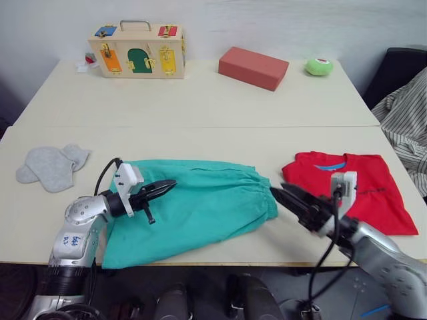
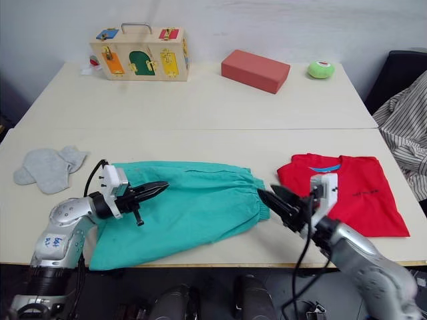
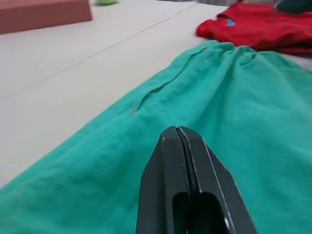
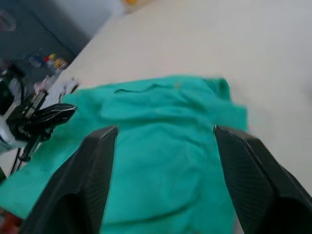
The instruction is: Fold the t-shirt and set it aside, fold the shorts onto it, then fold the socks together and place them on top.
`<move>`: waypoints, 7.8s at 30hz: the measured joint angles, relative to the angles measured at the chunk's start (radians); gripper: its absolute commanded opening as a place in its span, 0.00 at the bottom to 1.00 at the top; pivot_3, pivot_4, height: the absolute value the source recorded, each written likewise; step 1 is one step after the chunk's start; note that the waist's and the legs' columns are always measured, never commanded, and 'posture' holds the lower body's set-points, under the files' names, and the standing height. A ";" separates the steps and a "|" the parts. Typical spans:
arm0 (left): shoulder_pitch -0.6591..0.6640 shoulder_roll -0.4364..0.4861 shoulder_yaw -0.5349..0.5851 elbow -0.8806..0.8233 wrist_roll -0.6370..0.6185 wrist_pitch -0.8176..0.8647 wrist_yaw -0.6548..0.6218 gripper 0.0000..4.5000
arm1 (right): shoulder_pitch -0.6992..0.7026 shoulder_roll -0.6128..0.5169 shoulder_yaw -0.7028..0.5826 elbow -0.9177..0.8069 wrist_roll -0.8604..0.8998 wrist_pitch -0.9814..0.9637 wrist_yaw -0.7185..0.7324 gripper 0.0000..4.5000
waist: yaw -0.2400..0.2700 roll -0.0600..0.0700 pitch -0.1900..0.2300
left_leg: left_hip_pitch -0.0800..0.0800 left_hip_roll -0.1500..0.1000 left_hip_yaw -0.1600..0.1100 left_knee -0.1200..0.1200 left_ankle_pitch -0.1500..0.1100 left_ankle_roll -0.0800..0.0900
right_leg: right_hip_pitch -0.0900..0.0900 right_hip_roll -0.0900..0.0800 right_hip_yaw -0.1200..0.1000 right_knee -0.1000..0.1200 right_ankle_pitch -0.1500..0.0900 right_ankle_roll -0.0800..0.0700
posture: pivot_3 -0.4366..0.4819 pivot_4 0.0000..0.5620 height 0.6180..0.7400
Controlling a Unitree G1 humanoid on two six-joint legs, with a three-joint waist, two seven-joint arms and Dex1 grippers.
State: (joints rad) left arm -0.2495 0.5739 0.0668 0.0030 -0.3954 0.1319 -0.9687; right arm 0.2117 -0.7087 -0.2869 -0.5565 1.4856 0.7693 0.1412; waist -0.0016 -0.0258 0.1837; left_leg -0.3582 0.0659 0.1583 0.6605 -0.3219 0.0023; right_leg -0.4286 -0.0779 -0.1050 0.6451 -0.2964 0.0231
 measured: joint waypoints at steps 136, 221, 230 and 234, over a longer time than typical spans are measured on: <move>-0.095 -0.107 -0.120 0.145 0.090 -0.009 0.026 0.00 | -0.653 0.382 0.486 0.633 -1.161 -0.501 0.716 0.01 | -0.026 -0.005 -0.011 | -0.012 -0.002 -0.001 -0.007 0.016 -0.010 | -0.015 0.000 -0.004 0.001 0.004 -0.002 | 0.48 0.27 1.00; 0.148 -0.017 0.071 -0.230 -0.128 0.127 0.015 0.00 | -1.033 -0.592 0.527 0.742 -0.960 0.189 1.417 0.00 | -0.025 0.006 0.002 | -0.015 0.000 0.000 -0.011 0.014 -0.008 | -0.017 0.001 -0.005 -0.011 0.008 -0.003 | 0.48 0.27 1.00; 0.181 -0.007 0.030 -0.300 -0.155 0.166 -0.030 0.00 | -0.980 -0.538 0.554 1.119 -1.148 -0.138 1.422 0.00 | -0.026 0.006 0.002 | -0.014 0.000 0.004 -0.009 0.014 -0.009 | -0.016 0.002 -0.002 -0.011 0.009 -0.002 | 0.48 0.27 1.00; 0.181 -0.002 0.031 -0.311 -0.164 0.181 -0.031 0.00 | -0.981 -0.463 0.553 1.288 -1.230 -0.275 1.403 0.00 | -0.026 0.007 0.003 | -0.013 0.000 0.004 -0.007 0.015 -0.010 | -0.016 0.003 -0.002 -0.009 0.009 -0.002 | 0.48 0.27 1.00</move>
State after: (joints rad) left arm -0.0682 0.5722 0.0981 -0.3079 -0.5590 0.3128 -0.9992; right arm -0.7692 -1.1718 0.2658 0.7311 0.2556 0.4940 1.5438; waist -0.0275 -0.0190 0.1863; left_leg -0.3715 0.0658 0.1627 0.6538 -0.3069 -0.0074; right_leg -0.4446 -0.0749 -0.1066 0.6364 -0.2873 0.0213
